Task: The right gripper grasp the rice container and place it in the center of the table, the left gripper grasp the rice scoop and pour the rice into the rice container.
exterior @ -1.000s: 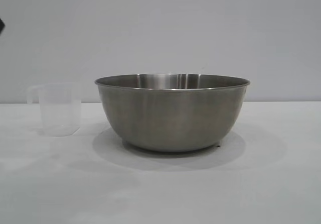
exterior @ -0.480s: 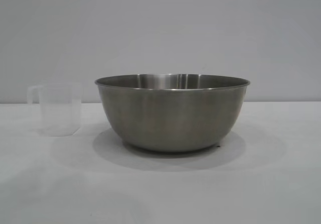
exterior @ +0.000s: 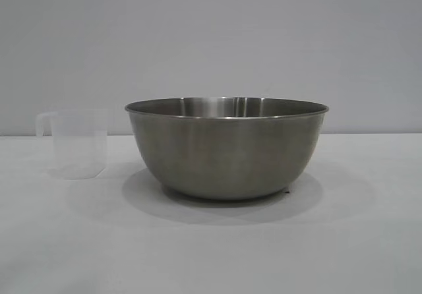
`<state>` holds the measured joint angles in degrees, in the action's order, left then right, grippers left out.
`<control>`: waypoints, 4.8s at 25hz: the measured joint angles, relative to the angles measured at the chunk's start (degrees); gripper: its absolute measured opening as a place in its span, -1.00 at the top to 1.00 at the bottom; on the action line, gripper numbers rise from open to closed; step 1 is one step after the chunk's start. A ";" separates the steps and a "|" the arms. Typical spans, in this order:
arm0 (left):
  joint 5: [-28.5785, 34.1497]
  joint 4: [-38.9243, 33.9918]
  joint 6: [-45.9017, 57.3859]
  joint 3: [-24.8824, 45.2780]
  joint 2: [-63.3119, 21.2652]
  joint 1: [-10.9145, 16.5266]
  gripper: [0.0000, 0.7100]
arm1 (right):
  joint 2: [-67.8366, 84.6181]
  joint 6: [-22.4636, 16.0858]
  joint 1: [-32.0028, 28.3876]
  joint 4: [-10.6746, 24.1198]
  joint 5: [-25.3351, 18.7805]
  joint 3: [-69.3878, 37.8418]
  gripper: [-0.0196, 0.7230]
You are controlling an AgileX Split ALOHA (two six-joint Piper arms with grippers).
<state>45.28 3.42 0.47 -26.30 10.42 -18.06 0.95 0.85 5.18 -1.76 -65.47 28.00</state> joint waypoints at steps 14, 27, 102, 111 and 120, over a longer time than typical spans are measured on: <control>27.60 1.15 -2.63 -11.62 -1.67 0.00 0.06 | 0.00 0.00 0.00 0.00 0.00 0.00 -0.51; 27.93 -1.19 -3.18 -5.73 -10.42 0.00 0.06 | 0.00 0.00 0.00 0.00 0.00 0.00 -0.51; 18.97 -1.38 -2.35 -1.40 -11.34 24.21 0.06 | 0.00 0.00 2.28 0.00 0.00 0.00 -0.51; 18.97 -1.38 -2.35 -1.40 -11.34 23.12 0.06 | 0.00 0.00 2.28 0.00 0.00 0.00 -0.51; 18.97 -1.38 -2.35 -1.40 -11.34 23.12 0.06 | 0.00 0.00 2.28 0.00 0.00 0.00 -0.51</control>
<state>64.25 2.04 -1.87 -27.70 -0.91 5.06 0.95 0.85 7.46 -1.76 -65.47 28.00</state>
